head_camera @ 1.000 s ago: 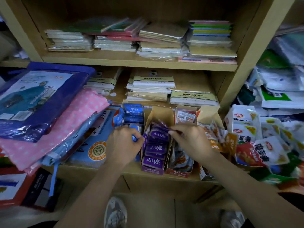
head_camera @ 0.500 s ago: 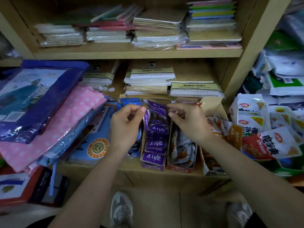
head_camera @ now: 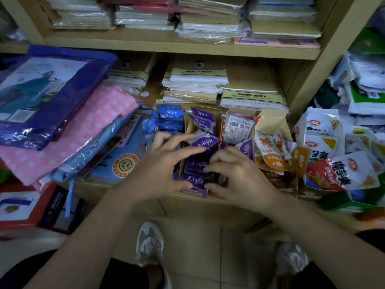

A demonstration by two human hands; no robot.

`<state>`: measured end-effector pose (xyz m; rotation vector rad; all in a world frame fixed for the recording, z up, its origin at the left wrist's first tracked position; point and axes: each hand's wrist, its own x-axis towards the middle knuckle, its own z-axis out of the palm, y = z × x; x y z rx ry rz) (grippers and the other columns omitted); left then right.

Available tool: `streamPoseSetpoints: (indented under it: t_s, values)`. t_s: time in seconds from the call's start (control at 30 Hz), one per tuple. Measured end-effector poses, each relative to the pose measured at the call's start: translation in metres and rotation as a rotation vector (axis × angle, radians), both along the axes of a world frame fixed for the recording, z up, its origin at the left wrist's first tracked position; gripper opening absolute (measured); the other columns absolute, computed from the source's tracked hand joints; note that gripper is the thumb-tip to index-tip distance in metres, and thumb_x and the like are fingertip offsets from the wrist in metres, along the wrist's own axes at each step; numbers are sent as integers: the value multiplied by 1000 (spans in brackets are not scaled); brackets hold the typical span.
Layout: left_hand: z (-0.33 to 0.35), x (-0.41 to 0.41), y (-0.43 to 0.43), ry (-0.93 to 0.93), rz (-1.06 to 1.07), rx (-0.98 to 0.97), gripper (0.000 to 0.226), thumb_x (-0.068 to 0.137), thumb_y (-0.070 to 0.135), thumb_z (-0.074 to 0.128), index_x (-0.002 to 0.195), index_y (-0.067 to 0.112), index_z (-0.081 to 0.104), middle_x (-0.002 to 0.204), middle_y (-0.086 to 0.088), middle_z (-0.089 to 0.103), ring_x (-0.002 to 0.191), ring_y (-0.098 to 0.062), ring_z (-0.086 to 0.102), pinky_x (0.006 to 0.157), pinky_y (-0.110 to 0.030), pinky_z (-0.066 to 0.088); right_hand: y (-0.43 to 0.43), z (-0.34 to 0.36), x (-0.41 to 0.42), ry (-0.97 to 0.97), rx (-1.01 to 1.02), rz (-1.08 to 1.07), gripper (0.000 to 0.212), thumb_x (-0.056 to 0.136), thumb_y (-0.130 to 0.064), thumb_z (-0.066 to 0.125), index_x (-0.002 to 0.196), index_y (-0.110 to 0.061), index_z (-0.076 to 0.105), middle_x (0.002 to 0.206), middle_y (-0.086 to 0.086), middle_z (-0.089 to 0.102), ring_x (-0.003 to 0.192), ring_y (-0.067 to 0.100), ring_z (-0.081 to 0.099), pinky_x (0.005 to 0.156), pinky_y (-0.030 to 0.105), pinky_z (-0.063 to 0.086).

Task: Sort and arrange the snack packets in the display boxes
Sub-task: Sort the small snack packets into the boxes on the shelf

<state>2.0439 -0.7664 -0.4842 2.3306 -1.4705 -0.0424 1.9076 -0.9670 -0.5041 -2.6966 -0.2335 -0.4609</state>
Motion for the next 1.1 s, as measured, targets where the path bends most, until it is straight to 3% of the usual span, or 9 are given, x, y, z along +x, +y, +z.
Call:
streamPoseSetpoints:
  t_s: [0.13, 0.23, 0.4, 0.47, 0.7, 0.8, 0.97, 1.1]
  values:
    - [-4, -2, 3, -129, 37, 7, 89, 68, 48, 87, 147, 43, 47, 155, 10, 37, 129, -24, 26, 103, -46, 41, 12, -13, -19, 105, -174, 89, 37, 85, -43, 72, 120, -28, 71, 117, -10, 61, 119, 19, 46, 97, 40, 41]
    - [-5, -2, -2, -208, 37, 46, 99, 63, 51, 89, 150, 43, 41, 155, 4, 37, 130, -29, 28, 102, -51, 38, 14, -15, -27, 208, -158, 41, 39, 85, -43, 71, 122, -34, 63, 122, -13, 50, 121, 16, 36, 96, 37, 32]
    - [-2, -7, -10, -237, 12, 138, 121, 55, 69, 85, 157, 46, 23, 157, 6, 31, 132, -27, 24, 104, -46, 25, 18, -16, -38, 277, -202, 15, 28, 82, -43, 73, 108, -35, 67, 113, -9, 41, 110, 20, 35, 88, 43, 37]
    - [-4, -8, -10, -261, 2, 132, 118, 59, 74, 80, 158, 44, 21, 155, 6, 34, 129, -26, 28, 101, -43, 23, 18, -16, -43, 253, -262, 0, 35, 80, -43, 75, 113, -35, 67, 115, -6, 43, 110, 22, 38, 88, 42, 33]
    - [-13, -7, -9, -290, -11, 124, 115, 62, 76, 72, 159, 40, 21, 149, 5, 41, 122, -28, 38, 93, -47, 35, 28, -17, -57, 195, -434, -71, 69, 76, -41, 75, 138, -21, 53, 131, 5, 50, 118, 31, 46, 95, 48, 31]
    - [-15, -9, -17, -316, 12, 118, 109, 67, 63, 81, 158, 38, 26, 146, 3, 46, 122, -29, 42, 92, -49, 40, 29, -19, -59, 248, -445, -90, 77, 77, -41, 73, 145, -15, 46, 134, 6, 48, 120, 30, 45, 98, 49, 35]
    - [-19, -4, -19, -330, 68, -73, 76, 83, 40, 78, 151, 28, 46, 125, -1, 64, 109, -29, 59, 85, -47, 49, 24, -15, -63, 274, -351, -17, 54, 83, -36, 62, 135, -23, 54, 134, -1, 50, 123, 24, 44, 101, 39, 26]
    - [-24, -9, -24, -349, 147, -154, 66, 85, 37, 78, 144, 25, 54, 108, 0, 69, 93, -26, 66, 77, -41, 47, 23, -13, -58, 384, -251, -35, 51, 79, -39, 63, 129, -36, 54, 131, -7, 43, 120, 23, 36, 90, 39, 26]
